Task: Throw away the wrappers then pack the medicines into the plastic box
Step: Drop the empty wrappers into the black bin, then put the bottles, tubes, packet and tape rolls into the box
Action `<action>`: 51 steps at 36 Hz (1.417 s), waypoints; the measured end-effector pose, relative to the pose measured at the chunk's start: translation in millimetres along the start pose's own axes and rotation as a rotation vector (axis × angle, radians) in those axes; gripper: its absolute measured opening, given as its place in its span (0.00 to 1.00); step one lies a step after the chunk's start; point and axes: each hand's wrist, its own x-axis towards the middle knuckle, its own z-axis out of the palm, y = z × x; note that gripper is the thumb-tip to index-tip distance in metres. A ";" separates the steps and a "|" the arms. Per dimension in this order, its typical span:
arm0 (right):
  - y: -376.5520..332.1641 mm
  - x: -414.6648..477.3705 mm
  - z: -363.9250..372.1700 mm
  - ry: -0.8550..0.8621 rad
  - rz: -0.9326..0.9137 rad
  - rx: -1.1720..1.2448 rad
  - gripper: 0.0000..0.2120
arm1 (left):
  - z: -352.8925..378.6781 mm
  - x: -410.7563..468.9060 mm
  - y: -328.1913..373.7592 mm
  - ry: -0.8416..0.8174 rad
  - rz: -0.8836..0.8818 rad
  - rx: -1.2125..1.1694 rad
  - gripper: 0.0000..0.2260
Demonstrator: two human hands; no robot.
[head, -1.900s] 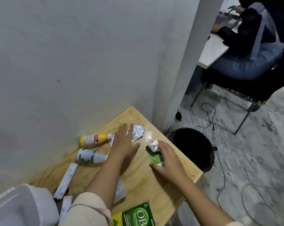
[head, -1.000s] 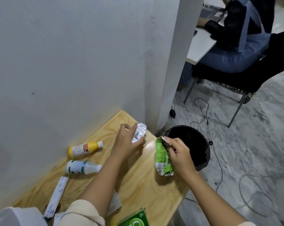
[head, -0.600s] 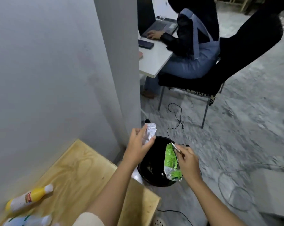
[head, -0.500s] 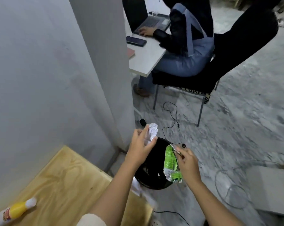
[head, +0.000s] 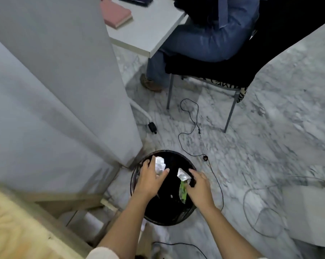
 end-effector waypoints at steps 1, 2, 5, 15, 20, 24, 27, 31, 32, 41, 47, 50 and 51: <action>-1.0 1.5 1.0 -0.017 0.004 -0.019 0.23 | 0.1 1.4 -2.5 -0.003 -0.012 0.012 0.34; -2.6 2.1 1.4 -0.024 0.006 -0.030 0.23 | -1.1 1.8 -3.3 -0.006 -0.017 0.033 0.34; -13.4 -3.4 -1.7 -0.030 0.006 -0.044 0.22 | -12.8 -2.9 0.4 -0.018 -0.007 0.120 0.31; -99.6 -55.2 -42.7 -0.013 -0.114 -0.065 0.18 | -105.8 -73.8 49.1 0.074 0.070 0.241 0.24; -157.0 -105.3 -57.3 0.011 -0.234 -0.058 0.16 | -164.8 -142.0 63.9 0.195 0.117 0.194 0.25; -201.2 -153.5 -55.5 0.009 -0.352 -0.043 0.15 | -207.7 -202.3 56.3 0.304 0.139 0.180 0.24; -232.3 -192.7 -44.3 0.017 -0.434 -0.045 0.14 | -235.6 -249.3 37.8 0.408 0.154 0.172 0.24; -266.7 -244.4 -19.0 0.007 -0.554 -0.038 0.14 | -273.1 -317.0 3.8 0.545 0.146 0.209 0.24; -274.0 -257.4 -11.6 -0.008 -0.576 -0.037 0.14 | -281.4 -334.4 -6.2 0.570 0.132 0.205 0.24; -325.1 -364.6 70.4 -0.148 -0.756 -0.031 0.13 | -330.9 -486.5 -124.8 0.814 0.019 0.095 0.26; -328.1 -417.2 128.9 -0.277 -0.853 -0.051 0.14 | -321.8 -578.5 -208.8 0.974 -0.183 -0.009 0.35; -314.7 -434.4 151.8 -0.337 -0.862 -0.104 0.14 | -305.8 -616.6 -245.6 1.113 -0.302 -0.038 0.33; -307.8 -438.7 158.2 -0.348 -0.858 -0.127 0.15 | -299.6 -627.9 -257.5 1.143 -0.359 -0.037 0.36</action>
